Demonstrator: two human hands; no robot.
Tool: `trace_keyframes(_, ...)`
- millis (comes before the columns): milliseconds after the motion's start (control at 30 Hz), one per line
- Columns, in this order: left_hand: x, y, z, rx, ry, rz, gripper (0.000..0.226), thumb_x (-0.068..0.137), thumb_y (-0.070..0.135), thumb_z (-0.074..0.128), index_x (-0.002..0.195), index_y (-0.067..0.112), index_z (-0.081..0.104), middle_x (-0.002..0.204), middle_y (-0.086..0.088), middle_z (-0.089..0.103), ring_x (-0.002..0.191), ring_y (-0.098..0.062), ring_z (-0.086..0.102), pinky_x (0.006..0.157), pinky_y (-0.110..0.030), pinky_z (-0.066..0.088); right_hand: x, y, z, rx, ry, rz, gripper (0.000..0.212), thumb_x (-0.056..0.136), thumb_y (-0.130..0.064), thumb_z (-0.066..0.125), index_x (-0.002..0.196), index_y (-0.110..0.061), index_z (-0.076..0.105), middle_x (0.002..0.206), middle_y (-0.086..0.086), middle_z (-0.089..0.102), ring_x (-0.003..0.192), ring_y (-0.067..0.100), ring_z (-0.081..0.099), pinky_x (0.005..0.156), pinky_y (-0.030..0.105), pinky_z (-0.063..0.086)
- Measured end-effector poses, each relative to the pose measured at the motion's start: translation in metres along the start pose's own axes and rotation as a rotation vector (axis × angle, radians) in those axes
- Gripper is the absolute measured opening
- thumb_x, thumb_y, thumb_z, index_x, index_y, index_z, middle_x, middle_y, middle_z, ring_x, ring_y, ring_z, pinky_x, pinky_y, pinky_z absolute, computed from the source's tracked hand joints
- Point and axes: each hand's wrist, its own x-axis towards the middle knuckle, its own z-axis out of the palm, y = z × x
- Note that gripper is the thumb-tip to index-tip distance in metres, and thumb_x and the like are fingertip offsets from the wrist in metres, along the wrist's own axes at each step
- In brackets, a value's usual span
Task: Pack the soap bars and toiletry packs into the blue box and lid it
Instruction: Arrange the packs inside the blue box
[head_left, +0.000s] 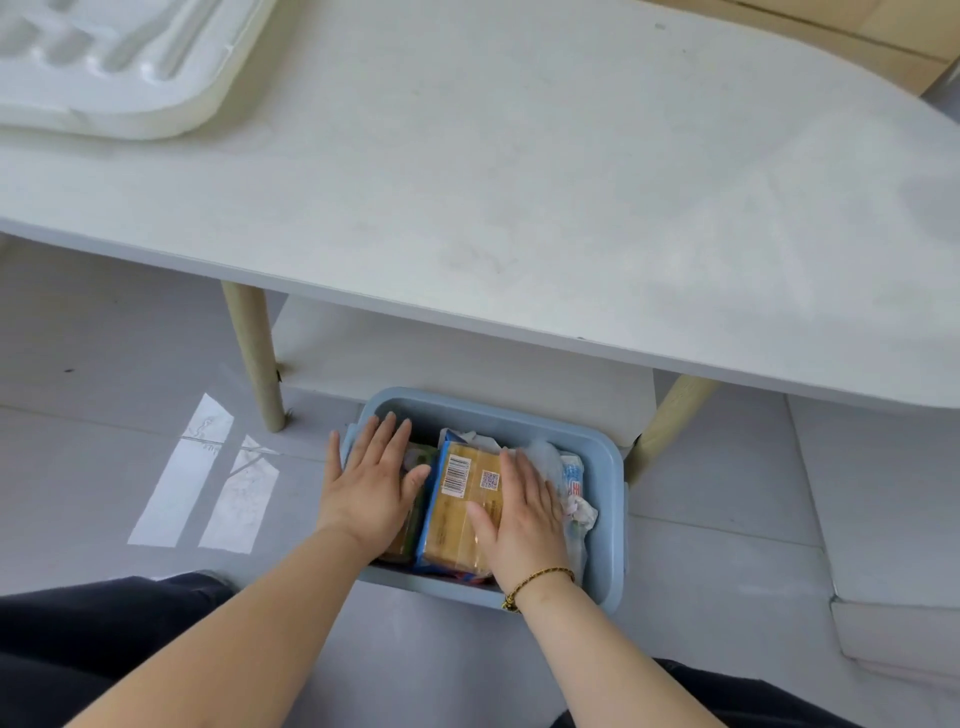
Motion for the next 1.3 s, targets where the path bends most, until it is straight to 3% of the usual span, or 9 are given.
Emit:
trace_keyframes(167, -0.006, -0.007, -0.006, 0.094, -0.058, 0.035, 0.051, 0.098, 0.033, 0.023, 0.146, 0.023, 0.008, 0.157, 0.002, 0.0, 0.143, -0.016, -0.012, 0.113, -0.044, -0.016, -0.011, -0.02, -0.01, -0.037, 0.189, 0.092, 0.084, 0.08, -0.062, 0.048, 0.145, -0.021, 0.014, 0.148, 0.002, 0.028, 0.134, 0.022, 0.025, 0.112, 0.037, 0.018)
trace_keyframes(333, -0.01, -0.026, -0.009, -0.16, 0.01, -0.185, 0.07, 0.092, 0.033, 0.045, 0.146, 0.022, 0.0, 0.157, -0.002, -0.001, 0.144, -0.019, -0.002, 0.116, -0.045, -0.002, -0.02, -0.05, 0.009, -0.17, -0.068, 0.131, 0.113, 0.07, -0.059, 0.063, 0.146, -0.014, -0.007, 0.155, 0.01, 0.003, 0.138, 0.029, 0.019, 0.113, 0.041, 0.021)
trace_keyframes(533, -0.007, -0.038, -0.004, -0.256, -0.146, -0.262, 0.085, 0.086, 0.034, 0.057, 0.145, 0.021, -0.003, 0.148, -0.002, 0.034, 0.137, -0.021, 0.03, 0.116, -0.046, 0.006, -0.01, -0.048, 0.002, -0.301, -0.114, 0.129, 0.096, 0.084, -0.021, 0.06, 0.146, -0.01, -0.013, 0.157, 0.011, -0.013, 0.143, 0.036, -0.003, 0.119, 0.043, 0.005)
trace_keyframes(633, -0.006, -0.037, -0.006, -0.251, -0.145, -0.269, 0.086, 0.086, 0.034, 0.058, 0.145, 0.021, -0.003, 0.148, -0.002, 0.033, 0.138, -0.02, 0.028, 0.116, -0.046, 0.004, -0.002, -0.045, -0.006, -0.334, -0.132, 0.101, 0.093, 0.085, -0.025, 0.058, 0.146, -0.011, -0.011, 0.157, 0.01, -0.013, 0.144, 0.034, -0.012, 0.117, 0.047, -0.006)
trace_keyframes(767, -0.008, -0.033, -0.008, -0.253, -0.148, -0.273, 0.086, 0.087, 0.032, 0.057, 0.145, 0.021, -0.005, 0.149, -0.003, 0.031, 0.139, -0.02, 0.026, 0.117, -0.044, 0.003, 0.008, -0.047, -0.006, -0.28, -0.137, 0.126, 0.101, 0.082, -0.03, 0.064, 0.146, -0.012, -0.01, 0.157, 0.009, -0.011, 0.142, 0.035, 0.005, 0.115, 0.046, 0.017)
trace_keyframes(900, -0.008, -0.034, -0.008, -0.263, -0.146, -0.278, 0.086, 0.087, 0.031, 0.057, 0.145, 0.021, -0.006, 0.149, -0.003, 0.031, 0.139, -0.02, 0.026, 0.117, -0.044, 0.003, 0.015, -0.044, -0.012, -0.307, -0.106, 0.046, 0.093, 0.082, -0.013, 0.062, 0.147, -0.016, -0.004, 0.158, 0.004, -0.004, 0.142, 0.036, 0.008, 0.117, 0.042, 0.015)
trace_keyframes(1133, -0.008, -0.036, -0.006, -0.31, -0.135, -0.262, 0.086, 0.087, 0.031, 0.057, 0.145, 0.021, -0.004, 0.148, -0.003, 0.033, 0.138, -0.02, 0.027, 0.116, -0.044, 0.005, 0.027, -0.027, -0.053, -0.125, -0.135, -0.207, 0.055, 0.077, -0.02, 0.065, 0.128, -0.019, 0.045, 0.122, 0.003, 0.058, 0.113, 0.023, 0.054, 0.089, 0.027, 0.042)
trace_keyframes(1233, -0.008, -0.036, -0.007, -0.328, -0.13, -0.259, 0.085, 0.086, 0.031, 0.058, 0.145, 0.021, -0.004, 0.149, -0.003, 0.031, 0.138, -0.02, 0.026, 0.117, -0.043, 0.005, 0.042, -0.039, -0.053, -0.088, -0.17, -0.29, 0.053, 0.077, -0.007, 0.06, 0.127, -0.02, 0.048, 0.12, 0.005, 0.059, 0.112, 0.024, 0.052, 0.077, 0.019, 0.038)
trace_keyframes(1300, -0.009, -0.036, -0.007, -0.323, -0.114, -0.245, 0.086, 0.086, 0.031, 0.058, 0.145, 0.021, -0.004, 0.153, -0.002, 0.023, 0.14, -0.019, 0.021, 0.116, -0.043, 0.005, 0.052, -0.044, -0.047, -0.175, -0.171, -0.371, 0.058, 0.081, -0.007, 0.054, 0.135, -0.023, 0.041, 0.133, 0.002, 0.049, 0.123, 0.023, 0.039, 0.094, 0.022, 0.029)
